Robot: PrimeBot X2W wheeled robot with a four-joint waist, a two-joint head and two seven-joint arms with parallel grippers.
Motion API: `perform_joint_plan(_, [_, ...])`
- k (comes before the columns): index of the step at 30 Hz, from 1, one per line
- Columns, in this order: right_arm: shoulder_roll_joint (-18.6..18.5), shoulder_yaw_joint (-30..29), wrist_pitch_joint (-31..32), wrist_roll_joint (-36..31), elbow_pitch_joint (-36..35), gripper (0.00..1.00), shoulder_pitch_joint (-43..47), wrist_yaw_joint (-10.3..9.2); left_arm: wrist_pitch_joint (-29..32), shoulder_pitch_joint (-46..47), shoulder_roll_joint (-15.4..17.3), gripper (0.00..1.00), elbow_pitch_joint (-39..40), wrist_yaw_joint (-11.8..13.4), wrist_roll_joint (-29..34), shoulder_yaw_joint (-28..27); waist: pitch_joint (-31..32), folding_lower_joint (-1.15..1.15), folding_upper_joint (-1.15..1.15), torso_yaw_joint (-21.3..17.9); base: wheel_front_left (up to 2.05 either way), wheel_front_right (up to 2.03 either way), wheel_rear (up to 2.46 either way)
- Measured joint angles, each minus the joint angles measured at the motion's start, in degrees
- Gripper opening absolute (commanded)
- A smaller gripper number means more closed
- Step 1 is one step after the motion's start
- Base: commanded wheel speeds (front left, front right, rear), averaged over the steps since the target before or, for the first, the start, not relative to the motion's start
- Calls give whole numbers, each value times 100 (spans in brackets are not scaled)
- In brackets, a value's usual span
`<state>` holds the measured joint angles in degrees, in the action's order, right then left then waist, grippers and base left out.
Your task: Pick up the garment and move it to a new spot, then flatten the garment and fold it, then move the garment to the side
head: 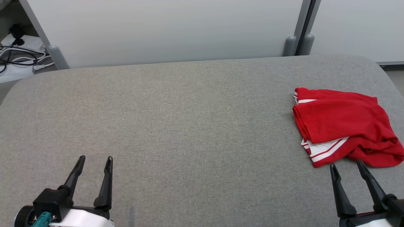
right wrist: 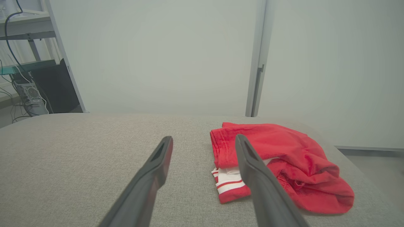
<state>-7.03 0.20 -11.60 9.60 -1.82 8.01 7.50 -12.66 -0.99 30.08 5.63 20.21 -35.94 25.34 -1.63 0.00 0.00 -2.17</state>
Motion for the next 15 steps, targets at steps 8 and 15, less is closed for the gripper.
perform_joint_plan(8, [53,-23,51,0,-109,100,76,0,-4,0,-33,100,-67,0,-47,-4,-33,0,0,31,0,0,0])
perform_joint_plan(15, [60,-22,56,9,-115,100,75,0,-4,0,-42,100,-93,1,-149,-21,-33,0,0,28,0,0,0])
